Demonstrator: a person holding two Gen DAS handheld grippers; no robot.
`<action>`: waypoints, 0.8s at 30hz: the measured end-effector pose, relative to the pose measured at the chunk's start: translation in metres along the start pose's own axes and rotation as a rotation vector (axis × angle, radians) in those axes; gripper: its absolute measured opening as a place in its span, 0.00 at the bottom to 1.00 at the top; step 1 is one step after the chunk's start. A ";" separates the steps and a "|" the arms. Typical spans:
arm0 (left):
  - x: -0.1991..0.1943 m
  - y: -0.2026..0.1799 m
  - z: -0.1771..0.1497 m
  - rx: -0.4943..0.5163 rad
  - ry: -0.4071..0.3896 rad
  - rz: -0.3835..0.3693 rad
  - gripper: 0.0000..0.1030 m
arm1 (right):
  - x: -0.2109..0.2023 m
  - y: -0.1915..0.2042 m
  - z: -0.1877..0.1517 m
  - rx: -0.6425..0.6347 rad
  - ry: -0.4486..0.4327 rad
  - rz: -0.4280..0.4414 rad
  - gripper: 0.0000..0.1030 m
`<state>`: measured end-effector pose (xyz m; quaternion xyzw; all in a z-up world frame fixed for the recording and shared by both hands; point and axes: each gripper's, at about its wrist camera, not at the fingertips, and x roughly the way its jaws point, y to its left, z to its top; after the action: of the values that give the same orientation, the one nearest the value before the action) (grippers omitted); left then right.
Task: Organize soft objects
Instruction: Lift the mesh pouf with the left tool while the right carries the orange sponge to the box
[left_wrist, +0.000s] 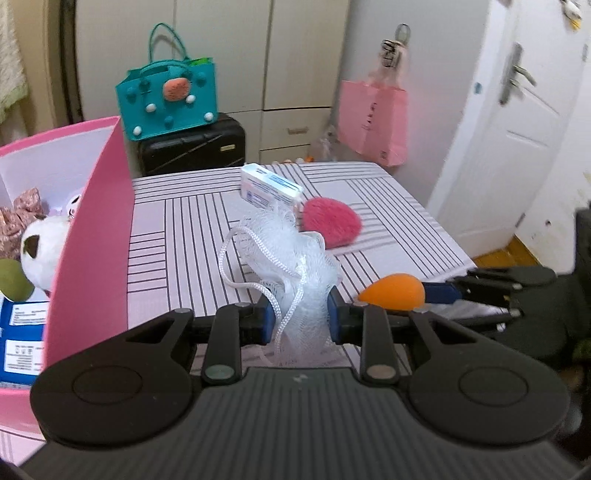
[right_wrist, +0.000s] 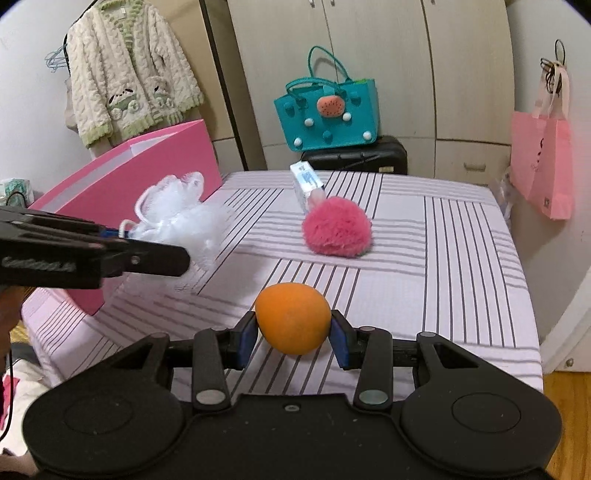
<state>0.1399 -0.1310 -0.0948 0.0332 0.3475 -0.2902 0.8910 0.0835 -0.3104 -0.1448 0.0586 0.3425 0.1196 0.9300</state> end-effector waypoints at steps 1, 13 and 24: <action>-0.004 -0.001 -0.001 0.013 0.002 -0.006 0.26 | -0.002 0.000 0.000 0.002 0.012 0.008 0.45; -0.058 0.006 -0.001 0.088 0.086 -0.068 0.26 | -0.045 0.016 0.013 0.028 0.083 0.120 0.46; -0.126 0.032 0.003 0.073 0.071 -0.069 0.26 | -0.069 0.051 0.042 -0.016 0.121 0.262 0.46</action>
<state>0.0846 -0.0430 -0.0161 0.0640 0.3689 -0.3319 0.8658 0.0503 -0.2805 -0.0603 0.0881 0.3862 0.2458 0.8847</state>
